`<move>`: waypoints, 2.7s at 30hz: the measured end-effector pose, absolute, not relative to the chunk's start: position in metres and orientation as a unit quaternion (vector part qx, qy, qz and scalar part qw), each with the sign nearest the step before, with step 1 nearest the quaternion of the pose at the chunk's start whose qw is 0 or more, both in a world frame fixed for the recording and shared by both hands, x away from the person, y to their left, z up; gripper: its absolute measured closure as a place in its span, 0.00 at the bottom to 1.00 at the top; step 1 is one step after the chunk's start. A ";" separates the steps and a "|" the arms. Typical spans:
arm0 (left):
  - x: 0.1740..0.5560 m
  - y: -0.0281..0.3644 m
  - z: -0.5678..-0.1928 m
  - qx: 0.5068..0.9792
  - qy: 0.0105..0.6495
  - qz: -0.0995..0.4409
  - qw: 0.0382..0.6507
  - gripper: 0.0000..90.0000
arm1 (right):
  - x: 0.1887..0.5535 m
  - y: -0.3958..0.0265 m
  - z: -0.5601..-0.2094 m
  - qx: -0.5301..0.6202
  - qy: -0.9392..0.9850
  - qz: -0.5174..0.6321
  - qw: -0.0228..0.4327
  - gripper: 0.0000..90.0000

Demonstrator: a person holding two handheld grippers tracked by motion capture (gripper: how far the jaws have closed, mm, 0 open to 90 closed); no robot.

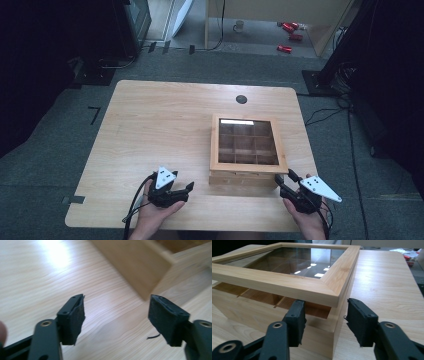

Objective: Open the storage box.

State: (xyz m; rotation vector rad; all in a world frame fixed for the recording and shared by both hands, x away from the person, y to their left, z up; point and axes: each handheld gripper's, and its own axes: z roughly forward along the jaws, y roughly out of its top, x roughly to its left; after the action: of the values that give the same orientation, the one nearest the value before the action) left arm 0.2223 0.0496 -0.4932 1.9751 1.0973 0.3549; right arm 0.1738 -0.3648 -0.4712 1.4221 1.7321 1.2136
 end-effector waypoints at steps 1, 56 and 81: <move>0.222 0.055 -0.495 0.785 0.442 0.142 0.409 0.29 | 0.174 -0.365 -0.470 0.534 0.649 0.455 0.294 0.52; 0.214 0.182 -0.518 0.759 0.521 0.226 0.319 0.22 | 0.255 -0.373 -0.387 0.498 0.637 0.485 0.333 0.50; 0.214 0.182 -0.519 0.758 0.521 0.226 0.320 0.22 | 0.299 -0.375 -0.376 0.497 0.626 0.497 0.339 0.62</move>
State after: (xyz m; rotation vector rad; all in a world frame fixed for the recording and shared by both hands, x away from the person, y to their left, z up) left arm 0.2144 0.1819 -0.5185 1.9929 1.3708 0.5940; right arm 0.2986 -0.3755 -0.3761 1.2945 1.6295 1.2945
